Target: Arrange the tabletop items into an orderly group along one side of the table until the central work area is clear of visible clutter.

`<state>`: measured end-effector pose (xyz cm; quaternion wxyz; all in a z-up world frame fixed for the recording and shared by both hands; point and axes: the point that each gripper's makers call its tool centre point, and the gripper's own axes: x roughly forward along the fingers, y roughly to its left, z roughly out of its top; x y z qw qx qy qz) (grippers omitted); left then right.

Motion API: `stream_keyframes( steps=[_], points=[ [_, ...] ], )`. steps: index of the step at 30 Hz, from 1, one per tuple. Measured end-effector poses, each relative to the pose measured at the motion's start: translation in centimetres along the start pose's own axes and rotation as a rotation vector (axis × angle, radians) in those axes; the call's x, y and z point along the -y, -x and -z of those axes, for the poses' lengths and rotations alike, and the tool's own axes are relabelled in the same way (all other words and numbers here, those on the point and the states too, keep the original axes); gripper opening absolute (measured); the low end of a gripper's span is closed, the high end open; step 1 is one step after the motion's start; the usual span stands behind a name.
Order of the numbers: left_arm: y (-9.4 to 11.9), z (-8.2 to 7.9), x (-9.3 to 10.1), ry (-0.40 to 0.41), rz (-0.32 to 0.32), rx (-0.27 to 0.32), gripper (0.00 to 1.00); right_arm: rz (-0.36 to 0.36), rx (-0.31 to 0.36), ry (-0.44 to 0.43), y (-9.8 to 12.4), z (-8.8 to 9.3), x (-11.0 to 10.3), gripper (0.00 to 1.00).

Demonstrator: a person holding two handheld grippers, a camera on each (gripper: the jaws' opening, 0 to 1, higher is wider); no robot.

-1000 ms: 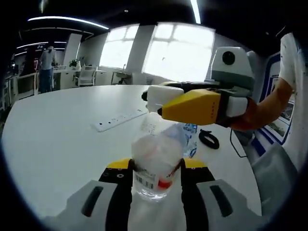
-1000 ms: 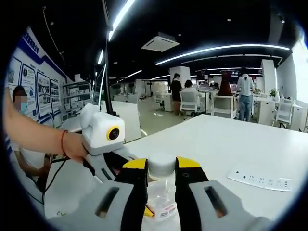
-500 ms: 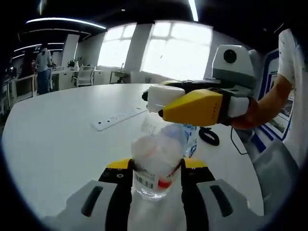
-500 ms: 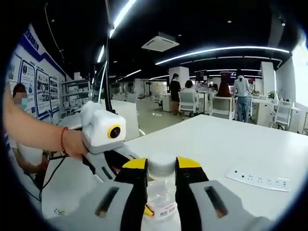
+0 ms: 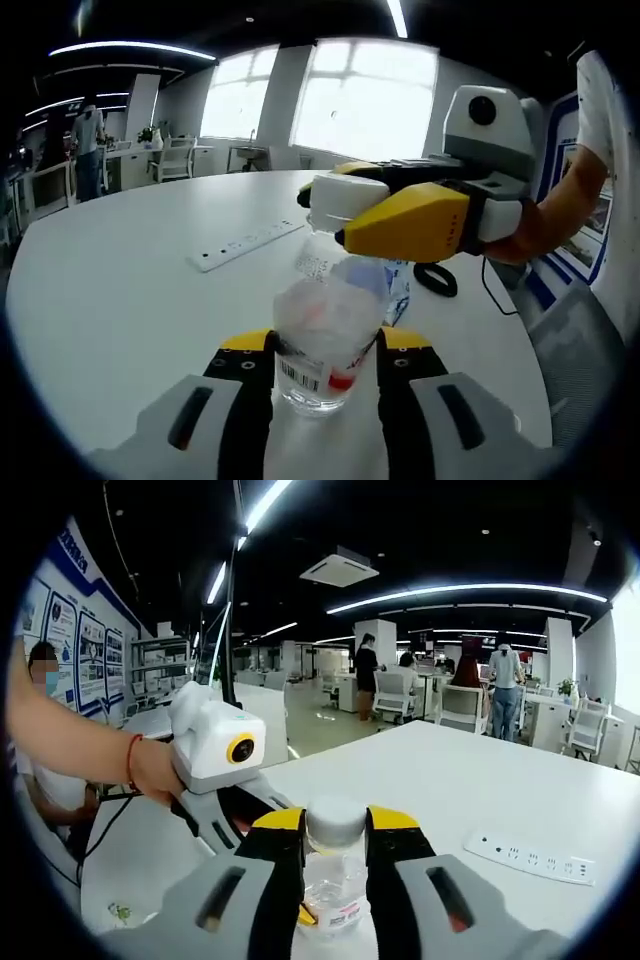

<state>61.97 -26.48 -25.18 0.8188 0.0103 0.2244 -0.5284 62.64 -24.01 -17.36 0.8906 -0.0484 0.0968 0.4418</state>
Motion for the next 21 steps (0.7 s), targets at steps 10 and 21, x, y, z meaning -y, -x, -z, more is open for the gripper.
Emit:
stream_keyframes(
  steps=[10,21],
  points=[
    [-0.15,0.18,0.04,-0.002,-0.011,-0.011,0.45,0.002,-0.002,-0.004,0.22,0.09,0.07,0.20],
    [-0.14,0.23,0.34,-0.014,-0.011,-0.018,0.48,0.001,0.001,0.018,0.50,0.05,-0.39,0.20]
  ],
)
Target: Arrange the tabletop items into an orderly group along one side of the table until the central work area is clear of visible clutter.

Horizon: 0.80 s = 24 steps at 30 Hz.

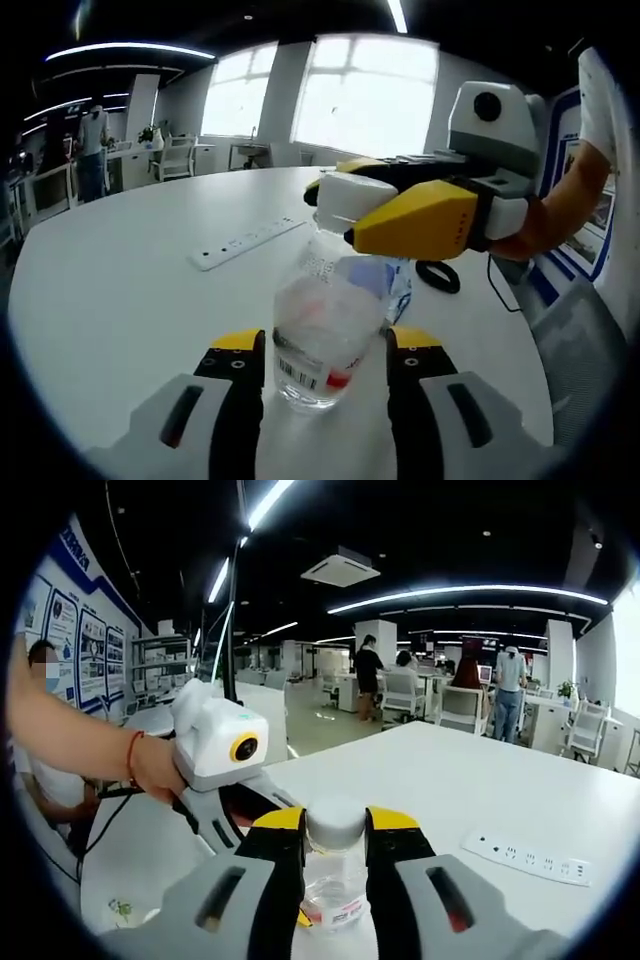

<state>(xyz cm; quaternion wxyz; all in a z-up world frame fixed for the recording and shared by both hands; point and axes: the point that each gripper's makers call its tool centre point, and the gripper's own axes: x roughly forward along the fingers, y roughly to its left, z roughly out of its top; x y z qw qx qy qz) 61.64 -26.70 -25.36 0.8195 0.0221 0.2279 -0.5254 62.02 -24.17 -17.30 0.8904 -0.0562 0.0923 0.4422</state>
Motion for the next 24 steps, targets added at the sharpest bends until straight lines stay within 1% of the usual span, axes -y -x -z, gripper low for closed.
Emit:
stream_keyframes(
  steps=[6,9,14,19,24],
  points=[
    [0.04,-0.14,0.12,-0.008,-0.002,0.000,0.49,-0.002,0.002,0.025,0.02,-0.28,-0.12,0.22],
    [0.05,-0.31,0.26,-0.009,-0.002,0.004,0.50,-0.001,0.002,0.025,0.07,-0.30,-0.08,0.23],
    [0.07,-0.19,0.39,-0.011,-0.001,0.000,0.51,-0.007,0.001,0.027,0.13,-0.26,-0.20,0.25],
    [0.18,-0.08,0.47,-0.013,-0.004,-0.006,0.51,-0.010,-0.003,0.030,0.17,-0.18,-0.22,0.25],
    [0.32,-0.16,0.42,-0.010,-0.007,-0.004,0.53,-0.009,-0.001,0.031,0.31,-0.24,-0.08,0.27]
  ],
)
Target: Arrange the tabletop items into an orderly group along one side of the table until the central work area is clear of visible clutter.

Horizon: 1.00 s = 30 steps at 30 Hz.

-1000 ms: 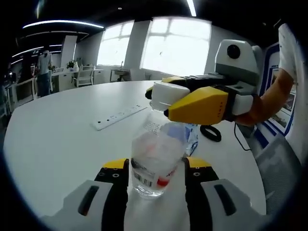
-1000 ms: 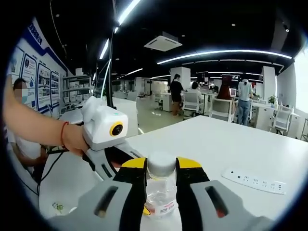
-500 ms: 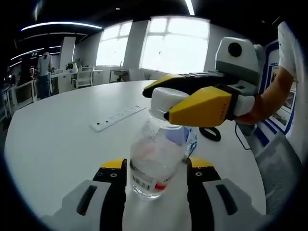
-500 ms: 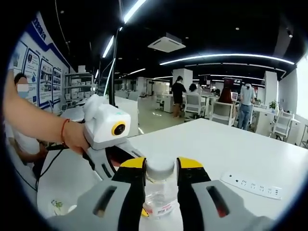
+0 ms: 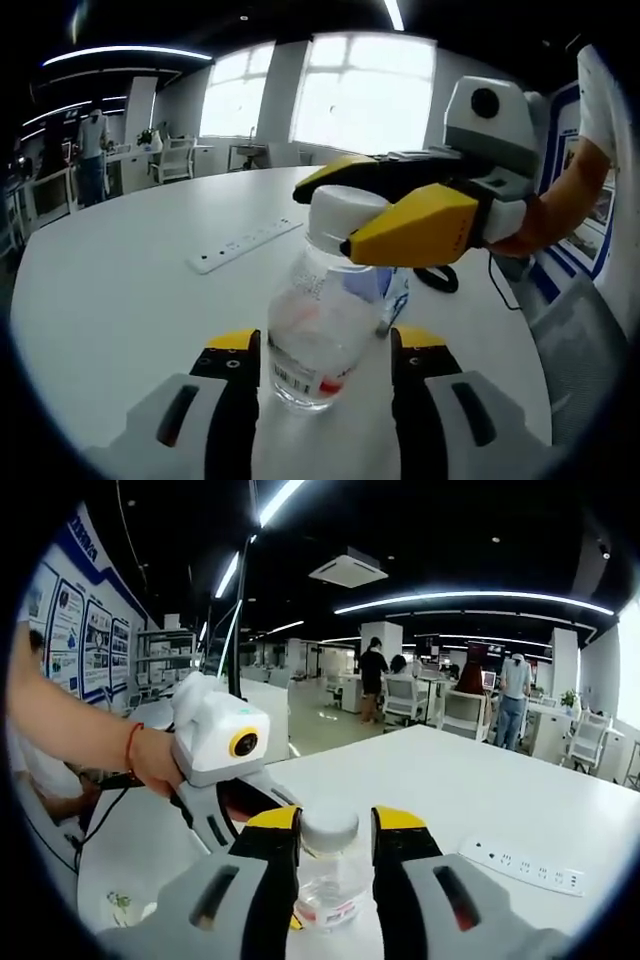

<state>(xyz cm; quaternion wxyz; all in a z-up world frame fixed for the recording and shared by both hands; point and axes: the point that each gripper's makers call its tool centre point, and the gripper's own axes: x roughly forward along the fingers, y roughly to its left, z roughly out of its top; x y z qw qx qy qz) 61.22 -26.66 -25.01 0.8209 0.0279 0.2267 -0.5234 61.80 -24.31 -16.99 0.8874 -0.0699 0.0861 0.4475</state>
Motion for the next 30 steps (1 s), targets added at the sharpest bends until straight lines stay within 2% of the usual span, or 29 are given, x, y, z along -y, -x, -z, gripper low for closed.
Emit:
stream_keyframes(
  steps=[16,27,30],
  points=[
    [0.8,-0.4,0.4,0.007,-0.011,0.004,0.57,0.000,0.016,-0.022,1.0,-0.9,0.5,0.37],
    [2.4,-1.3,1.2,0.024,-0.036,0.020,0.64,0.002,0.020,-0.050,2.4,-1.6,1.0,0.53],
    [3.0,-1.6,1.5,0.023,-0.045,0.021,0.65,-0.003,0.015,-0.047,2.9,-1.9,0.9,0.54]
  ],
)
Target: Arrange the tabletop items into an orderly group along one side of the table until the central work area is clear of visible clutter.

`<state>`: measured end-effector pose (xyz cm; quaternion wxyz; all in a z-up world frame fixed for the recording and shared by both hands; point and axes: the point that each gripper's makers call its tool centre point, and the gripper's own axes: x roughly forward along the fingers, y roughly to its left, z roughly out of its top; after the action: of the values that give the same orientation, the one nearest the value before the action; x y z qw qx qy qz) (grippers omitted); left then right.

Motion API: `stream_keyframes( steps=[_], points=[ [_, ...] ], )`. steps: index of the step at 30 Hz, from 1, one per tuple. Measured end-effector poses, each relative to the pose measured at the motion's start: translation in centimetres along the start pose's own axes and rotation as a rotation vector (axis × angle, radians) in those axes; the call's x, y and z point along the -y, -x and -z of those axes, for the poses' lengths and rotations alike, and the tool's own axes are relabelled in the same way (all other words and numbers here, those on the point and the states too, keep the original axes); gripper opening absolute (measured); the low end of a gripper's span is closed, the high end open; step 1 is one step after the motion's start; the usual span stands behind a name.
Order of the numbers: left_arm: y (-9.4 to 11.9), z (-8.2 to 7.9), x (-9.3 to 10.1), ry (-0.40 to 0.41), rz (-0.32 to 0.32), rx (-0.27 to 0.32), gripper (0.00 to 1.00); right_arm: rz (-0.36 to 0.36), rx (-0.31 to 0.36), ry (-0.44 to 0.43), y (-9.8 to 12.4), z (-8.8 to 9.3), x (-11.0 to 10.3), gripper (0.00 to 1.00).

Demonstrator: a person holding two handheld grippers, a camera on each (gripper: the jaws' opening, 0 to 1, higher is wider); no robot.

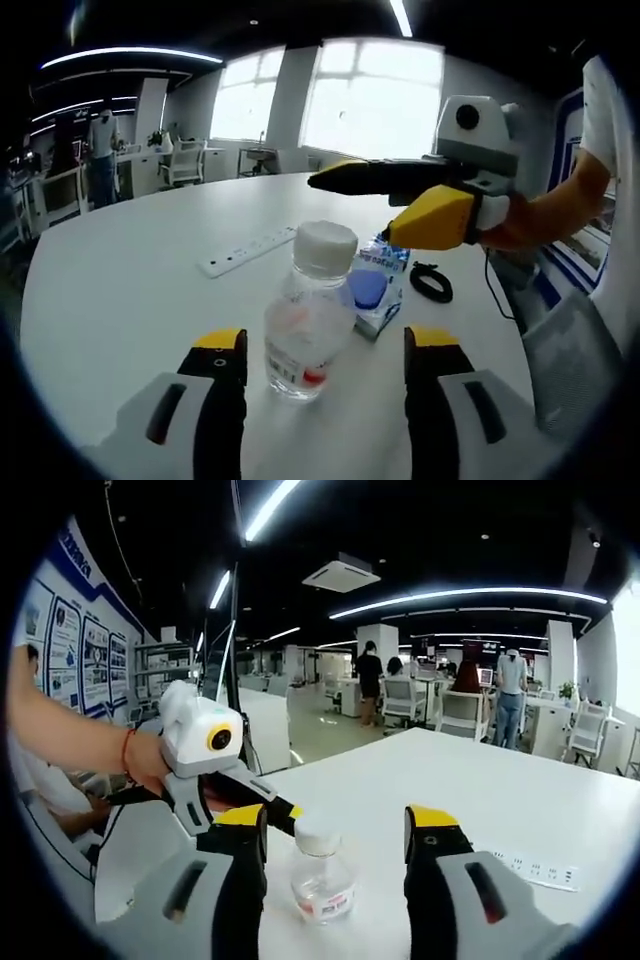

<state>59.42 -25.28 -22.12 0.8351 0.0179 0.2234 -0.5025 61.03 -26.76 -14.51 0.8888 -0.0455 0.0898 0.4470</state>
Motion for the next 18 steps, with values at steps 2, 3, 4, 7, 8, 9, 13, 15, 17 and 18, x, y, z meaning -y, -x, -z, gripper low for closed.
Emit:
stream_keyframes(
  steps=[2,3,4,7,8,9,13,15,17,18],
  points=[
    [0.5,-0.1,0.1,0.006,-0.006,0.004,0.66,-0.002,0.001,-0.002,0.3,-0.1,0.0,0.57],
    [0.6,-0.2,0.2,0.007,-0.008,0.005,0.66,-0.008,0.000,-0.012,0.5,-0.2,-0.1,0.59],
    [0.8,-0.2,0.3,0.007,-0.012,0.005,0.67,-0.011,-0.002,-0.020,0.7,-0.3,-0.2,0.60],
    [1.5,-0.4,0.7,0.018,-0.019,0.009,0.69,-0.021,-0.011,-0.019,1.1,-0.3,-0.5,0.61],
    [1.9,-0.4,0.9,0.021,-0.025,0.008,0.71,-0.025,-0.011,-0.021,1.3,-0.4,-0.6,0.61],
    [2.1,-0.5,1.0,0.021,-0.031,0.011,0.72,-0.033,-0.016,-0.024,1.5,-0.4,-0.8,0.62],
    [3.3,-0.9,1.8,0.035,-0.043,0.017,0.73,-0.050,-0.026,-0.023,2.3,-0.6,-1.2,0.63],
    [4.0,-1.2,2.3,0.041,-0.049,0.026,0.75,-0.060,-0.030,-0.028,2.9,-0.7,-1.3,0.64],
    [4.7,-1.3,2.7,0.048,-0.060,0.031,0.76,-0.066,-0.031,-0.042,3.2,-0.8,-1.3,0.65],
    [4.9,-1.4,2.9,0.049,-0.063,0.036,0.76,-0.071,-0.036,-0.049,3.5,-0.7,-1.4,0.65]
  ],
)
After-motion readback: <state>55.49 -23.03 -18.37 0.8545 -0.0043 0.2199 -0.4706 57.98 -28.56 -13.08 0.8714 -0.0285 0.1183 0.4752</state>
